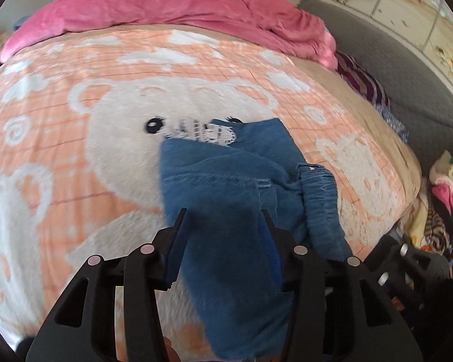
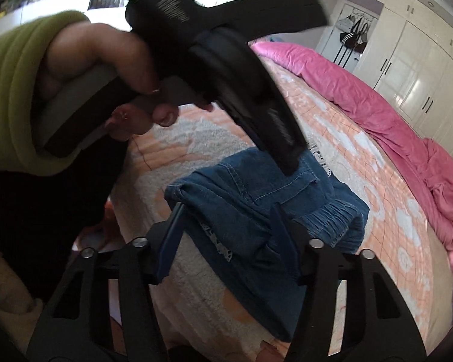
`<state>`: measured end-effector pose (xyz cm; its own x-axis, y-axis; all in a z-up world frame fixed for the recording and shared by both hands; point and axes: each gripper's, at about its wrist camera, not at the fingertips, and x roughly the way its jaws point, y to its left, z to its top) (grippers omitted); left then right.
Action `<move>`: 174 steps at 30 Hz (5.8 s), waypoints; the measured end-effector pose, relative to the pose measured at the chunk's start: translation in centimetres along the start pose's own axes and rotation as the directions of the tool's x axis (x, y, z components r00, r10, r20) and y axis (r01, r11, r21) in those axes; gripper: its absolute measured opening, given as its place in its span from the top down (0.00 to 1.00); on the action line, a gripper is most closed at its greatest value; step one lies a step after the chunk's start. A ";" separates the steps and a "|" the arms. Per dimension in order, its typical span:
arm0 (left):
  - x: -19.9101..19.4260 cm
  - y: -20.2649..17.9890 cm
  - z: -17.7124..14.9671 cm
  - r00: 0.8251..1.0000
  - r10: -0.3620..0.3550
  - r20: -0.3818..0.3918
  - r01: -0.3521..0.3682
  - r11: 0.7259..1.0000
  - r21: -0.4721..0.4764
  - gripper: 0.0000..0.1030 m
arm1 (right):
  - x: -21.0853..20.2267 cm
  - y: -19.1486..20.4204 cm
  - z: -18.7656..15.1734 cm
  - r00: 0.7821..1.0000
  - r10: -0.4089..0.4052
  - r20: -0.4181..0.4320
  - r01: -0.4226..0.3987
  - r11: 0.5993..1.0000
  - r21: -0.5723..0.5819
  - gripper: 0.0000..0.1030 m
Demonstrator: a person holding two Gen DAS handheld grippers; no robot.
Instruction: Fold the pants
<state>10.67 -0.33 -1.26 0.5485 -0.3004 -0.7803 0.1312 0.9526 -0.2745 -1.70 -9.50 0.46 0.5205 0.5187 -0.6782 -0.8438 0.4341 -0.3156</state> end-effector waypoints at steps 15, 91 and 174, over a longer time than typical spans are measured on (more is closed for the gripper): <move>2.9 1.5 0.4 1.000 0.002 0.010 -0.002 1.000 -0.028 0.54 | 1.6 -1.0 -2.9 0.980 0.191 -0.054 -0.181 0.972 0.147 0.95; 2.3 0.8 -3.2 0.997 0.040 0.071 -0.031 0.992 -0.125 0.22 | 6.1 -17.4 -8.9 0.988 0.151 0.018 -0.091 0.493 0.865 0.72; -2.6 0.7 -4.1 0.944 0.248 0.218 -0.215 0.963 -0.164 0.08 | 0.7 -14.5 -7.2 0.979 -0.193 -0.073 0.181 0.633 0.753 0.22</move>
<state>5.96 0.93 -1.66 0.7302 -0.0369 -0.6822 -0.1273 0.9737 -0.1888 9.98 -20.73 -0.16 0.6627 0.3703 -0.6509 -0.3416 0.9230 0.1773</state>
